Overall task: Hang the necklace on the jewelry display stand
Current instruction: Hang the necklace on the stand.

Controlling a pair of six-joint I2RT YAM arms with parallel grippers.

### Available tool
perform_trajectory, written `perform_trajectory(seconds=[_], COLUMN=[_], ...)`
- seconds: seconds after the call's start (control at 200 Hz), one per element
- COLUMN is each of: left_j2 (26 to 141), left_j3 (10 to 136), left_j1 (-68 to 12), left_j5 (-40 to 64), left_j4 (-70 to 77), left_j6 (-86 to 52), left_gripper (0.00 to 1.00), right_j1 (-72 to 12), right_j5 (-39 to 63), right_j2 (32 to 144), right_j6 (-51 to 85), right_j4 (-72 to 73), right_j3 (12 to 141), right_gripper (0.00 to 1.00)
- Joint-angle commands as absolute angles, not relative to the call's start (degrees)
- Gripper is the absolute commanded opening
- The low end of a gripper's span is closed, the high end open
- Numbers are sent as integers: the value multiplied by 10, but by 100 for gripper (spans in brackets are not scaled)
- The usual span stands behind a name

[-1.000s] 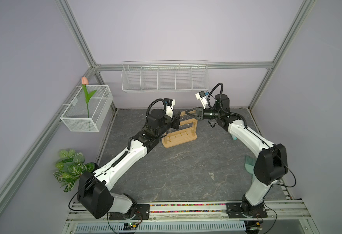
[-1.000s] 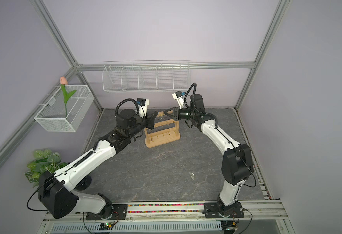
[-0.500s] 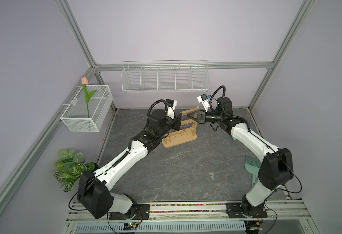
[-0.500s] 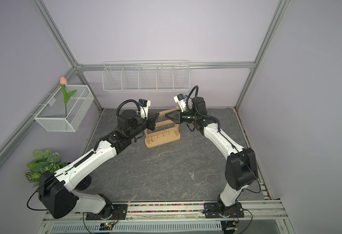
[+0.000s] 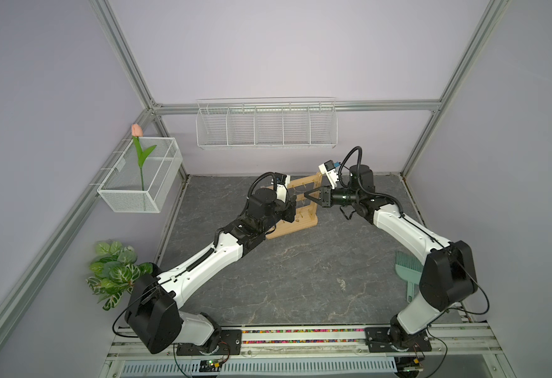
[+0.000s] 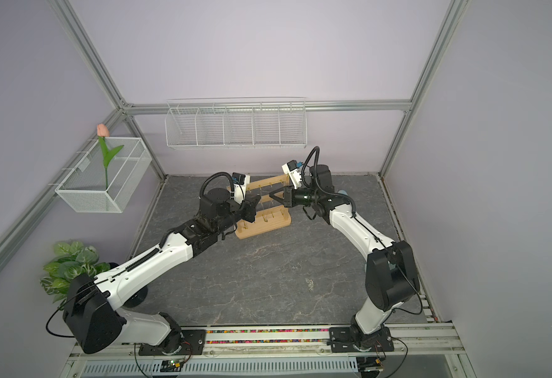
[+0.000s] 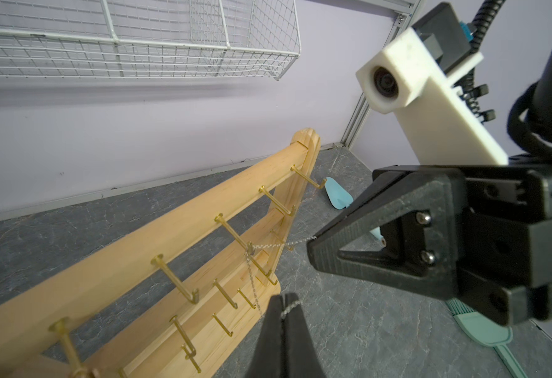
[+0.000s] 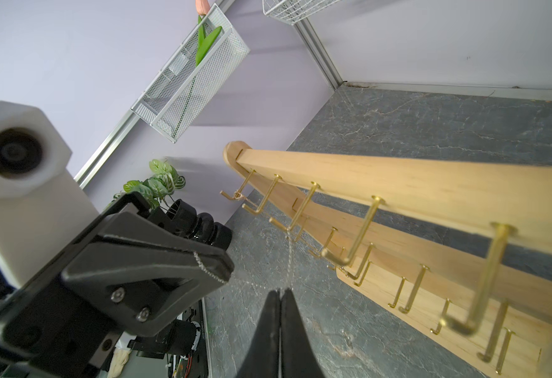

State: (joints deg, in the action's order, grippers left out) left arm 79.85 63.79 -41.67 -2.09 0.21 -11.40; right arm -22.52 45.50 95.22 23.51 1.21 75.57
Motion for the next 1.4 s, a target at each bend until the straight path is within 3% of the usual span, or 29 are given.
perform_trajectory(seconds=[0.0, 1.395], left_j2=[782, 829], left_j3=[624, 658], left_j1=[-420, -420], left_j5=[-49, -72], left_j4=[-2, -50], left_j6=[-120, -119], left_gripper=[0, 0], right_j1=[-222, -252], right_j5=[445, 353], right_j2=[936, 976], right_j6=[222, 191], right_j4=[29, 23], right_j3=[737, 692], right_gripper=[7, 7])
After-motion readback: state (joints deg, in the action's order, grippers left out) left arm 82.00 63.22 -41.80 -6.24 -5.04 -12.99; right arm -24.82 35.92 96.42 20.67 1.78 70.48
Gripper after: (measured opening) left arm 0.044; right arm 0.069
